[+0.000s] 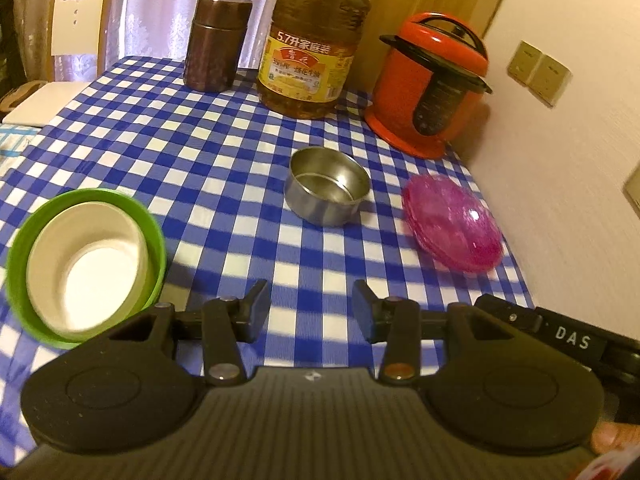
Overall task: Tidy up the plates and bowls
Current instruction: 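Move both grippers to the rim of the steel bowl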
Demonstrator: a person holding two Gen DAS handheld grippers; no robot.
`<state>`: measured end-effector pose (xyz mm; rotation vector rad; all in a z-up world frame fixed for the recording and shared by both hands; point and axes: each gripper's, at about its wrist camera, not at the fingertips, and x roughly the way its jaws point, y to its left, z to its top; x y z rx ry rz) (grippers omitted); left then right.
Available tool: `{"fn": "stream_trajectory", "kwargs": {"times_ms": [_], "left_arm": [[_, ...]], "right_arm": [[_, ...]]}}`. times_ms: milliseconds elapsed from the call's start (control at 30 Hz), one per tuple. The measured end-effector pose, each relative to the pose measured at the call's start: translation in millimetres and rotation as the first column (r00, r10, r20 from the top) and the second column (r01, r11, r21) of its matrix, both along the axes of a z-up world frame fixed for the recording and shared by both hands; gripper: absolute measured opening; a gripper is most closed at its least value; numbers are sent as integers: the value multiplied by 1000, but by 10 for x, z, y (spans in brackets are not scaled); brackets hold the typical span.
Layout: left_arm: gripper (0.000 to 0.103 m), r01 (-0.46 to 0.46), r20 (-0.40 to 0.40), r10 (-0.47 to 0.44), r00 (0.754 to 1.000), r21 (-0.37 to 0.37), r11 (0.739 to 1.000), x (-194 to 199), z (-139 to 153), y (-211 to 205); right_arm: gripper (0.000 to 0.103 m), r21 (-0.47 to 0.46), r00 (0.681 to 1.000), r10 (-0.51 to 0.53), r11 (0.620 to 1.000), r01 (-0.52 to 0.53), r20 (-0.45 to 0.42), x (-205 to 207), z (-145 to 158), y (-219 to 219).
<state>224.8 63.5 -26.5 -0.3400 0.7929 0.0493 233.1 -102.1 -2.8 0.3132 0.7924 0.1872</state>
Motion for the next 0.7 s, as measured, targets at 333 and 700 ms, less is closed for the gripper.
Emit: {"fn": "stream_trajectory", "kwargs": {"times_ms": [333,700], "left_arm": [[41,-73,13,73,997,-35,997,800,-267,136],[41,-119,-1,119,993,-59,991,1470,-621,233]], "right_arm": [[41,24,998,37,999,-38,47,796,-189,83],[38,25,995,79,996,-81,69,1553,-352,284]]}}
